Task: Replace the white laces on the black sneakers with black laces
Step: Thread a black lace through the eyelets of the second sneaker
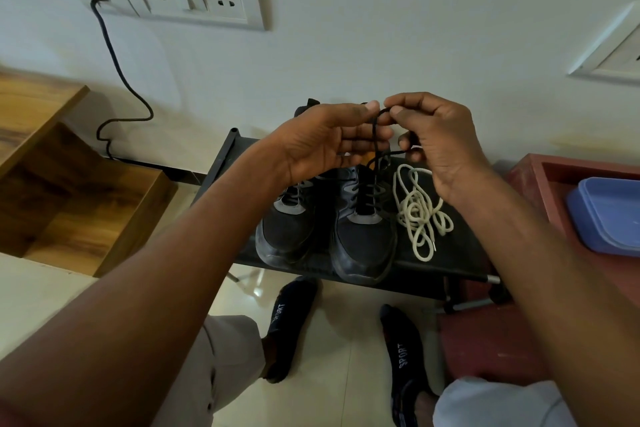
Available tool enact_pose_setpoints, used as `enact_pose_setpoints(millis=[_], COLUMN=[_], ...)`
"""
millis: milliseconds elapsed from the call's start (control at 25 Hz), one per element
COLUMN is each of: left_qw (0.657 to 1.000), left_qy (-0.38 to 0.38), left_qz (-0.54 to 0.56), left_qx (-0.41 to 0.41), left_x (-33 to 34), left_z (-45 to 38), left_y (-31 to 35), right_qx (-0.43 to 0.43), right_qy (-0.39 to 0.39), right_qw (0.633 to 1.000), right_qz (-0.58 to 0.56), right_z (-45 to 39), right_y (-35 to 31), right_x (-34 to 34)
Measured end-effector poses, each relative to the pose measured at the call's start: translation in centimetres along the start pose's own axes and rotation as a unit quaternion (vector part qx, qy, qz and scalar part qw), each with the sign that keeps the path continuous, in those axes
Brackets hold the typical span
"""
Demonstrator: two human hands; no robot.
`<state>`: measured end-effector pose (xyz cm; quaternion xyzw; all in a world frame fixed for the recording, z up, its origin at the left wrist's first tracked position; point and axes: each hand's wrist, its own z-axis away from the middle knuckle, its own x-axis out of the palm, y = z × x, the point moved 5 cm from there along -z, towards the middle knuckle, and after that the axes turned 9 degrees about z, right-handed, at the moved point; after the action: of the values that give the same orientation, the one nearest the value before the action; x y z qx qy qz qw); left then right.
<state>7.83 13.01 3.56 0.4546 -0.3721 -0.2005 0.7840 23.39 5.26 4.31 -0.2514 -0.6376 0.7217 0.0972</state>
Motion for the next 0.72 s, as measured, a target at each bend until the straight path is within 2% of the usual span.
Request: enact_pose_setpoints(millis=[80, 120, 160, 200, 280, 320, 360, 440, 560, 640, 720], left_qw=[0.998, 0.998, 0.998, 0.996, 0.989, 0.986, 0.986, 0.985, 0.974, 0.964, 0.955], left_qy=[0.003, 0.027, 0.060, 0.092, 0.142, 0.150, 0.148, 0.132, 0.140, 0.170, 0.190], left_qz=[0.056, 0.054, 0.033, 0.009, -0.023, -0.037, -0.054, -0.095, -0.168, -0.199, -0.219], left_qx=[-0.007, -0.005, 0.003, 0.014, 0.044, 0.056, 0.060, 0.057, 0.054, 0.058, 0.058], left_x=[0.1, -0.3, -0.9, -1.6, -2.8, -3.1, -2.9, -2.1, -1.6, -2.0, -2.4], left_z=[0.1, 0.1, 0.0, -0.1, -0.3, -0.4, -0.5, -0.5, -0.8, -0.9, -0.8], left_y=[0.2, 0.4, 0.5, 0.6, 0.7, 0.6, 0.5, 0.1, -0.4, -0.4, -0.4], right_qx=[0.018, 0.028, 0.035, 0.040, 0.062, 0.065, 0.055, -0.005, -0.044, -0.044, -0.057], right_qy=[0.041, 0.077, 0.111, 0.133, 0.121, 0.098, 0.074, 0.031, -0.027, -0.038, 0.006], right_qw=[0.999, 0.996, 0.985, 0.959, 0.881, 0.851, 0.838, 0.858, 0.931, 0.933, 0.915], right_qz=[0.004, 0.039, 0.127, 0.248, 0.453, 0.511, 0.538, 0.513, 0.362, 0.356, 0.398], right_z=[-0.2, -0.4, -0.6, -0.7, -0.5, -0.4, -0.4, -0.4, -0.6, -0.6, -0.7], right_y=[0.4, 0.8, 1.1, 1.4, 2.1, 2.3, 2.4, 1.9, 1.6, 2.3, 2.6], right_x=[-0.7, -1.5, -2.5, -3.4, -4.3, -4.2, -3.6, -1.8, 0.3, 0.7, 0.4])
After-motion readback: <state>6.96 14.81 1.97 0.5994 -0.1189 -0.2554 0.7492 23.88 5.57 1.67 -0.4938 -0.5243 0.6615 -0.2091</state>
